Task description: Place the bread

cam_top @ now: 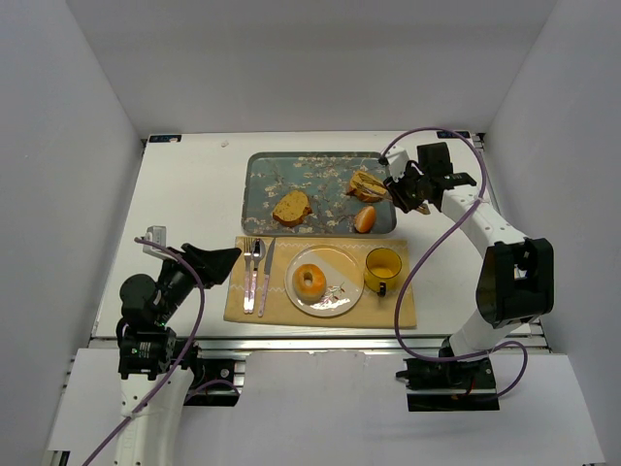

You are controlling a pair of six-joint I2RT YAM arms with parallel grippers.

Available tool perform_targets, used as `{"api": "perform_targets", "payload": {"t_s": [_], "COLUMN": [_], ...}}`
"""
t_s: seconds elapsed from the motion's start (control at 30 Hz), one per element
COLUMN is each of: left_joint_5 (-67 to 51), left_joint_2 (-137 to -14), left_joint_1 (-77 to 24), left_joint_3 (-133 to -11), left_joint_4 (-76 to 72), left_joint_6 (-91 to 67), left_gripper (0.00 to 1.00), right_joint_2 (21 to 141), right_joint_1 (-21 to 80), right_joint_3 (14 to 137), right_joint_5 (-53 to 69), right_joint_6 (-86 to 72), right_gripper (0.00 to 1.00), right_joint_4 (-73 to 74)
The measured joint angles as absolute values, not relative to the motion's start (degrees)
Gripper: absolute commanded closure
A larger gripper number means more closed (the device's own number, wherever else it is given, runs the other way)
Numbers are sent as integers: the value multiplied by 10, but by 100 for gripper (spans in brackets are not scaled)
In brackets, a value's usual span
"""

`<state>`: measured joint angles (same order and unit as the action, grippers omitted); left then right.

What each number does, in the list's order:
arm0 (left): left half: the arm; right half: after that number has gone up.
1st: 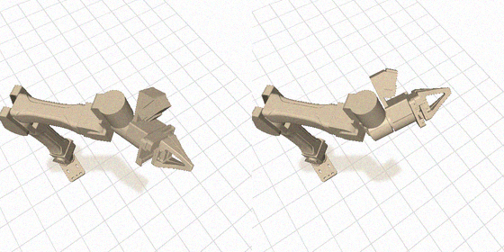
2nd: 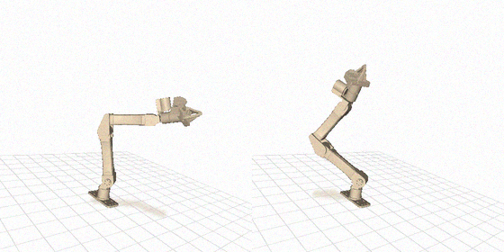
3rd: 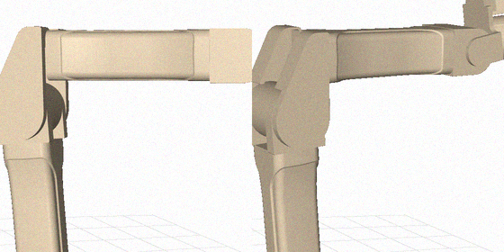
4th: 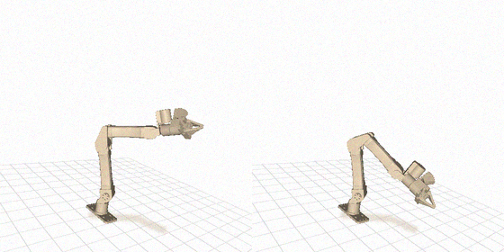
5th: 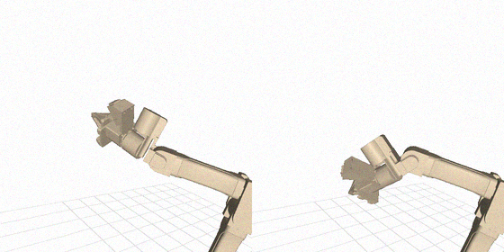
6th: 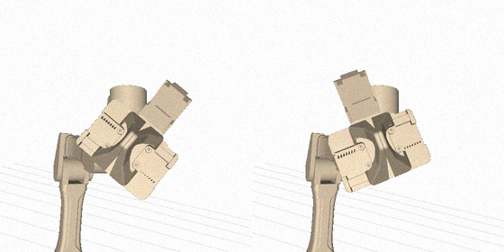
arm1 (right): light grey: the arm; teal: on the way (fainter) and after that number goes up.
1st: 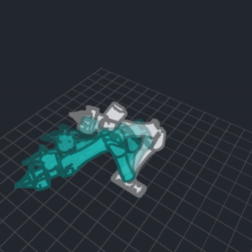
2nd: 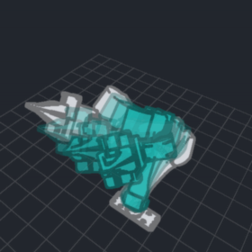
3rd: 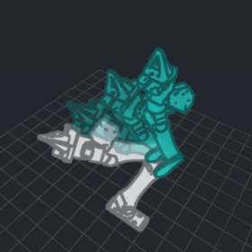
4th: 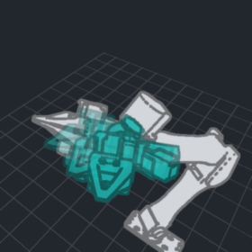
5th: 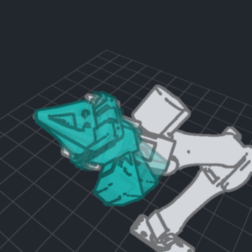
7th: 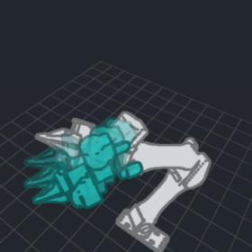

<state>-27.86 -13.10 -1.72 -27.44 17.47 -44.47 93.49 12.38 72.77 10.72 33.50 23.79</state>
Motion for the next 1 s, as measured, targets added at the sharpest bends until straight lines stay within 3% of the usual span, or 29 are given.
{"api": "perform_targets", "payload": {"t_s": [0.7, 1.0], "left_joint_5": [-279, -279], "left_joint_2": [-132, -133], "left_joint_1": [-17, -17], "left_joint_3": [-270, -270], "left_joint_4": [171, 171], "left_joint_6": [-446, -446], "left_gripper": [17, 17], "right_joint_2": [935, 977], "right_joint_1": [121, 121], "right_joint_3": [727, 748], "right_joint_5": [116, 104], "right_joint_6": [317, 319], "right_gripper": [60, 64], "right_joint_4": [256, 281]}}
